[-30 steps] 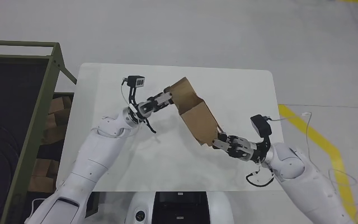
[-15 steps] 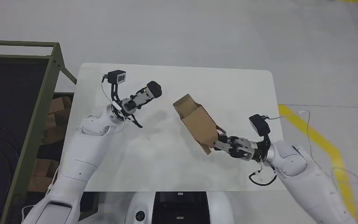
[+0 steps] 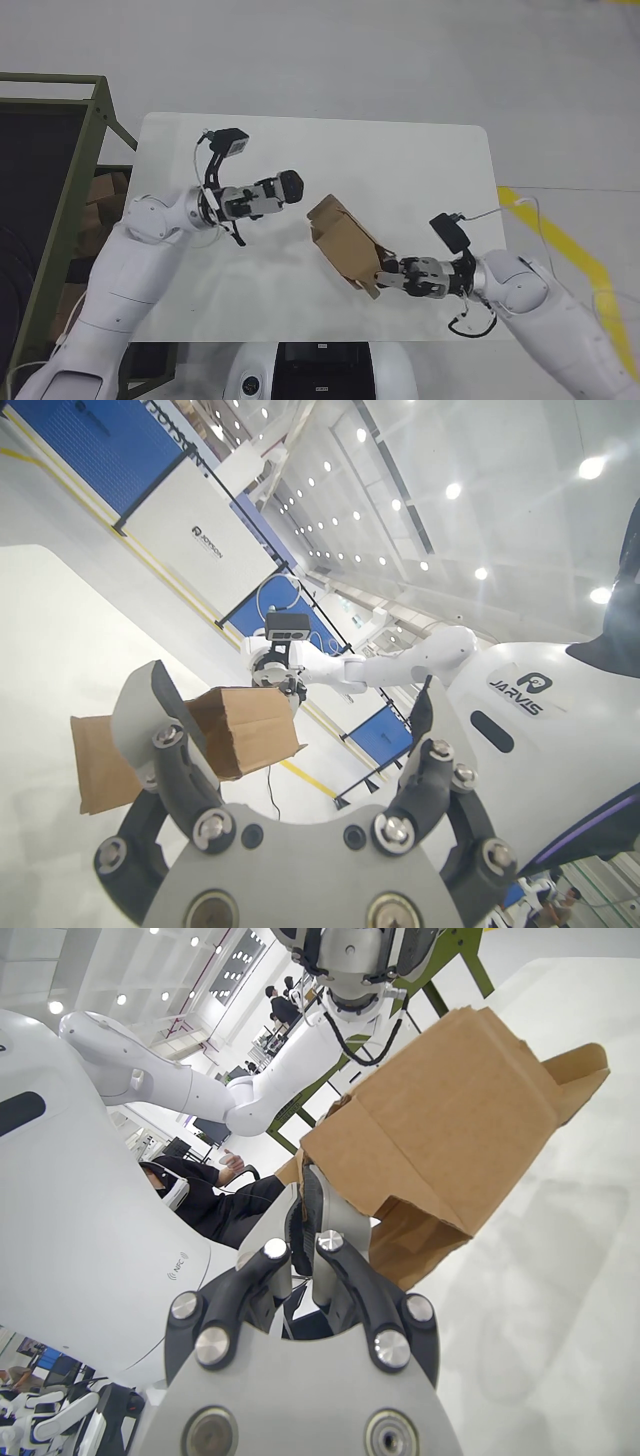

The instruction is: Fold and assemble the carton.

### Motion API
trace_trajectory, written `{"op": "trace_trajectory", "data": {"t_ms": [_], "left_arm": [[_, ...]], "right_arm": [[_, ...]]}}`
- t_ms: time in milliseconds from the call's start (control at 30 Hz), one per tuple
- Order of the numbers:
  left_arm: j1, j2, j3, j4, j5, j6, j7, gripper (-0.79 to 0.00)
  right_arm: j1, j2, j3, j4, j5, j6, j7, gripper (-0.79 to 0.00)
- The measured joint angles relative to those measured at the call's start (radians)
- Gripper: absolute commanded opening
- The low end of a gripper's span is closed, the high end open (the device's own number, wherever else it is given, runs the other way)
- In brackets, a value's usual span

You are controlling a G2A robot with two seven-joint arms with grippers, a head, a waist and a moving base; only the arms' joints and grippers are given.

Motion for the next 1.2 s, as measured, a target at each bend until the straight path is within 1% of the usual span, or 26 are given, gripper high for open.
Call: {"op": "trace_trajectory", "data": {"t_ms": [133,233,300,933,1067,1200], "left_arm": [[-0.015,0.034,0.027,-0.030,-0.006,0.037,-0.037,0.000],[-0.022,0.057,0.046,-0.035,0.006,0.027,-0.026,0.000],[-0.022,0.066,0.057,-0.028,0.008,0.016,-0.016,0.000],[-0.021,0.067,0.059,-0.028,0.008,0.017,-0.015,0.000],[-0.019,0.066,0.081,-0.043,0.042,0.030,-0.029,0.000],[-0.040,0.068,0.104,-0.050,0.061,0.037,-0.036,0.000]], "right_arm": [[0.033,0.033,-0.049,-0.013,0.027,0.000,0.000,-0.785],[0.050,0.051,-0.072,-0.016,0.047,0.000,0.000,-0.785],[0.060,0.061,-0.092,-0.023,0.043,0.000,0.000,-0.785],[0.064,0.063,-0.098,-0.026,0.036,0.002,-0.001,-0.785],[0.056,0.059,-0.097,-0.042,0.009,0.027,-0.028,-0.785],[0.051,0.058,-0.098,-0.040,0.008,0.009,-0.027,-0.785]]}}
